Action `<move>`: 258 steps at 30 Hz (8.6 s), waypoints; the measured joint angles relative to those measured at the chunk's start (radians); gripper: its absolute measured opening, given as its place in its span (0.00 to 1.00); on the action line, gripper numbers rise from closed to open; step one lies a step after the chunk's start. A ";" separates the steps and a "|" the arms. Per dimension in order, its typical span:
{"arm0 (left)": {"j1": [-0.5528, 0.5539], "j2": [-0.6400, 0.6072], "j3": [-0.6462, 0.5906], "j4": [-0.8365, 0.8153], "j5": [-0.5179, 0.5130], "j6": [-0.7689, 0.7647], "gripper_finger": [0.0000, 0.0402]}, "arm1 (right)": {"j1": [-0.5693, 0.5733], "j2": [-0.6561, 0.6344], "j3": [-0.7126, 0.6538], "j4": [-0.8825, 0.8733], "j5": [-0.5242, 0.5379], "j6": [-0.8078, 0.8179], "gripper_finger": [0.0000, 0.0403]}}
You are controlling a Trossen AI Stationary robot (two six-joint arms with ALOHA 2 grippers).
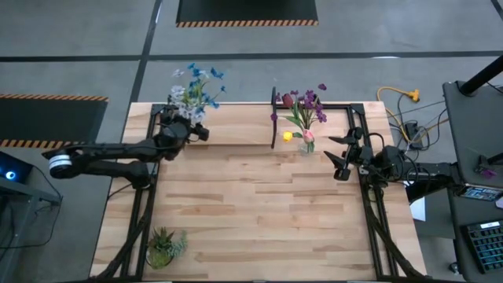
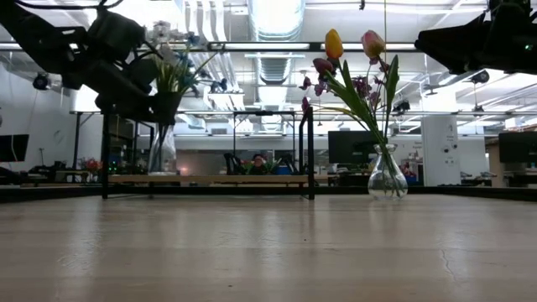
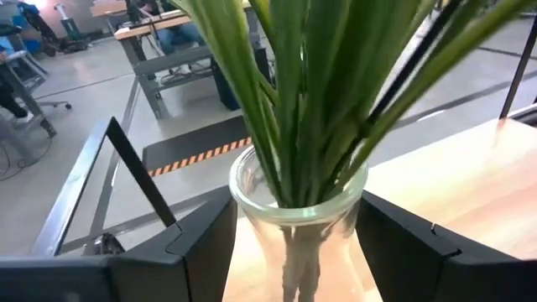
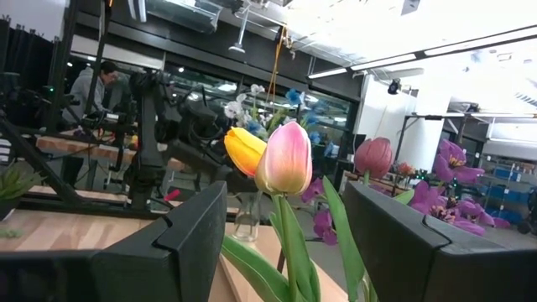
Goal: Pick and place flowers into a vace then onto a shelf
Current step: Put the left transparent vase on the shelf, then put the transparent vase on the shelf
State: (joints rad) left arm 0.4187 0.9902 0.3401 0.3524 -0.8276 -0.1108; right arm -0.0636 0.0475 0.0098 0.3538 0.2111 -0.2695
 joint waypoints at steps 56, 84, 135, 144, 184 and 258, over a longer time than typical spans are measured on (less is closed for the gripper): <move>0.001 -0.320 0.000 -0.346 0.365 -0.012 0.55 | 0.000 0.000 0.000 0.001 0.000 0.000 0.58; 0.001 -0.446 0.002 -0.399 0.855 -0.030 0.55 | 0.000 0.000 0.000 0.000 0.000 0.008 0.58; -0.048 -0.609 -0.310 0.143 1.094 0.020 0.32 | 0.000 0.001 0.000 -0.014 0.000 0.101 0.58; -0.166 -0.655 -0.330 0.122 1.023 0.089 0.10 | 0.000 0.001 0.000 -0.045 0.001 0.166 0.58; -0.242 -0.945 -0.330 -0.212 1.007 0.109 0.00 | 0.000 0.466 0.000 -0.282 0.451 0.510 0.90; -0.242 -0.944 -0.330 -0.246 1.008 0.090 0.00 | -0.108 1.368 0.249 0.185 0.646 0.673 0.42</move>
State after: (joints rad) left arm 0.1771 0.0463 0.0105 0.1062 0.1806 -0.0211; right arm -0.1711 1.4151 0.2584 0.5384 0.8570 0.4030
